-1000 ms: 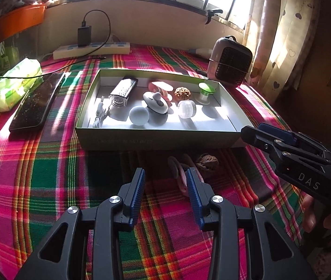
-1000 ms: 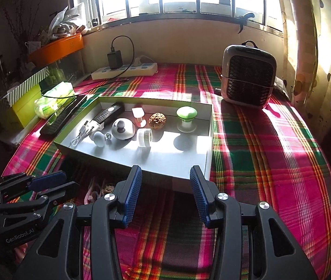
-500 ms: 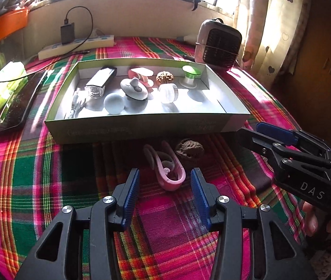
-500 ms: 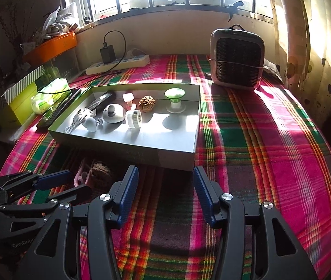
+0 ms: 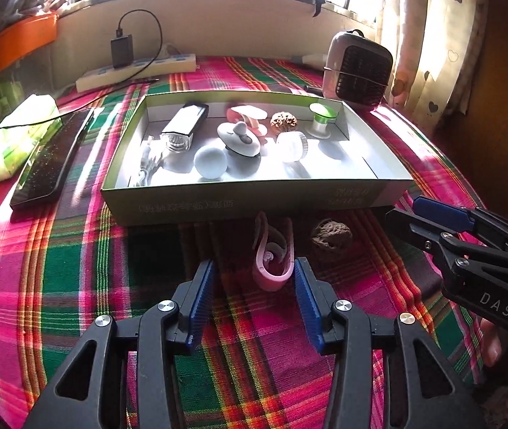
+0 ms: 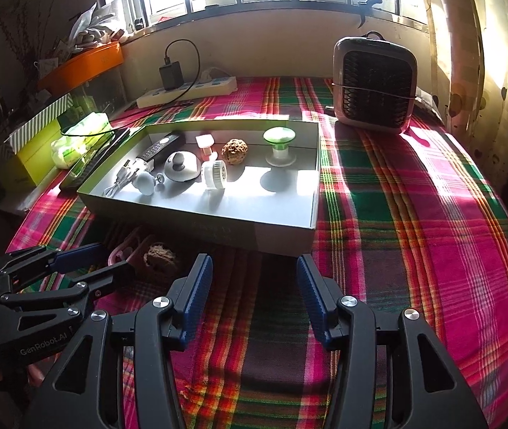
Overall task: Organize objects
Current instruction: 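Close the left gripper on the pink hair tie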
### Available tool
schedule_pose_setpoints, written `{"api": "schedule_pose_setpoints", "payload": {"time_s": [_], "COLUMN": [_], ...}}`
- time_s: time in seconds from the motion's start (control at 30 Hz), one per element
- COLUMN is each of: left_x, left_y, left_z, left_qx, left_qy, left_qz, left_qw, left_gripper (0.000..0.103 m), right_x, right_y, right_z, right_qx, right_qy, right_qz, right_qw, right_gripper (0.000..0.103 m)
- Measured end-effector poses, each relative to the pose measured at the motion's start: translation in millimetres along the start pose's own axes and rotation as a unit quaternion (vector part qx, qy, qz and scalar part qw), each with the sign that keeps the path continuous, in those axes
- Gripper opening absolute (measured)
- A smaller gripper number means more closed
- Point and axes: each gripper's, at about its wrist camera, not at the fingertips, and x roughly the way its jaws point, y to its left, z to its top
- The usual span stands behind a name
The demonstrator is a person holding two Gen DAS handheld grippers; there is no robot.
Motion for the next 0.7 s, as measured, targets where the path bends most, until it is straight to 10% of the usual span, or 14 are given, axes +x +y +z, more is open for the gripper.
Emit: {"api": "schedule_pose_setpoints", "payload": {"time_s": [0.7], "left_x": [11], "left_y": [6], "left_z": [13], "left_qx": [-0.002], "left_qy": [-0.006], "left_qz": [-0.001], "left_qw": [1.0], "left_gripper": [0.029], "right_x": [8], "right_y": [10], "right_z": [1], "right_qx": [-0.004], "right_qy": [0.016], "right_qz": [0.005], "right_qw": [1.0], "right_gripper": [0.05]}}
